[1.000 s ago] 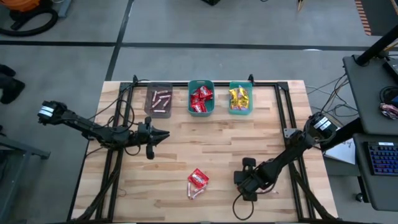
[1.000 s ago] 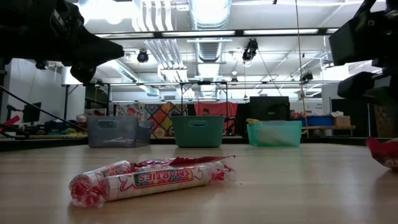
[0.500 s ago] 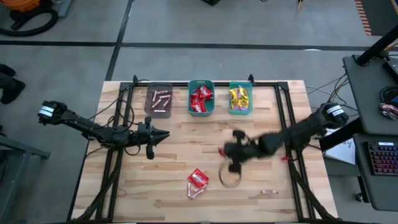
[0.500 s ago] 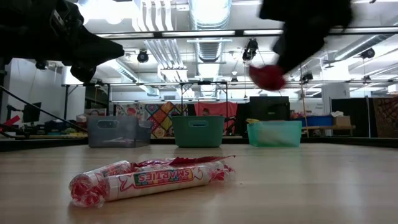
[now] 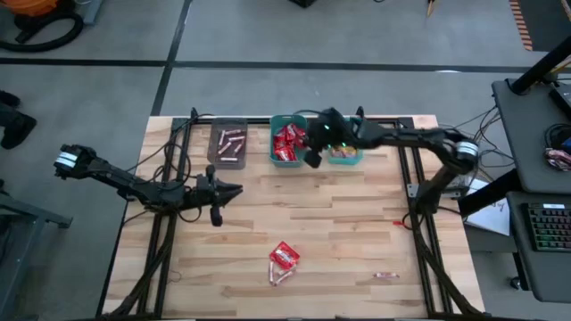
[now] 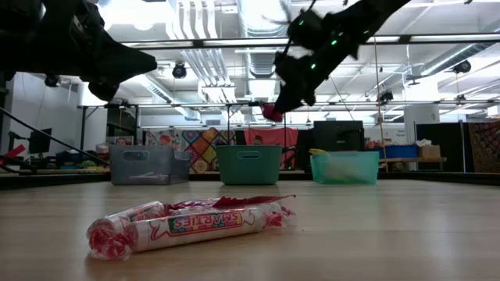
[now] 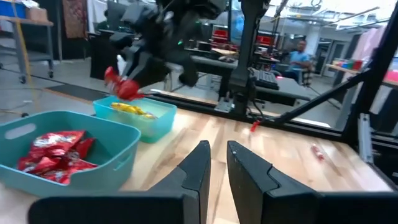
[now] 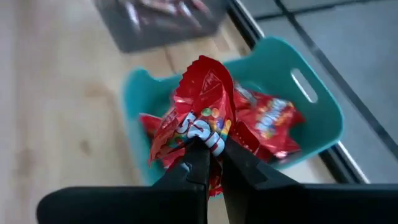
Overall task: Sort candy
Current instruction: Put the right red candy on the dark green bin, then put the white candy on the black bin
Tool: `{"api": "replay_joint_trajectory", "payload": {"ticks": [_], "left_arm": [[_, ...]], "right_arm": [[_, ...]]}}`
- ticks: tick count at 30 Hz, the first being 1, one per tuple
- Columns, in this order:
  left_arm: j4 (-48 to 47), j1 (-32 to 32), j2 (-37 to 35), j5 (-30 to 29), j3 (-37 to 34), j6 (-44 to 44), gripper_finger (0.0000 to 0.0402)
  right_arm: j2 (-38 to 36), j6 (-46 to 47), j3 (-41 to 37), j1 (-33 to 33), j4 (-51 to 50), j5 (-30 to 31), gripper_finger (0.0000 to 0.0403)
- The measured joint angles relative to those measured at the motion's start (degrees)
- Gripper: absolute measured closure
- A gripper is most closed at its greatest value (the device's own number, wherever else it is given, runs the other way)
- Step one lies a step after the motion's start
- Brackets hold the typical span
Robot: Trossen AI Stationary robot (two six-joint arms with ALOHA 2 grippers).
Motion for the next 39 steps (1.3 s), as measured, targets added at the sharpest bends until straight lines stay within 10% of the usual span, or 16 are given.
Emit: {"api": "replay_joint_trajectory", "payload": {"ticks": [10, 18, 32, 39], "left_arm": [[0.20, 0.00, -0.04, -1.56, 0.00, 0.54, 0.0364], [0.11, 0.00, -0.04, -1.62, 0.00, -0.81, 0.0364], [0.16, -0.35, 4.28, 4.49, 0.57, -12.89, 0.0364], [-0.45, -2.86, 17.38, 4.83, 8.37, -11.52, 0.0364]], "right_arm": [[17.90, -4.26, 17.55, -5.05, -11.34, -0.33, 0.0377], [20.76, -2.06, 21.33, -4.79, -14.83, -0.37, 0.0283], [5.17, 8.57, 18.71, 2.42, -29.94, -11.78, 0.0210], [-5.71, 18.30, 8.53, 17.55, -29.24, -4.37, 0.0222]]}}
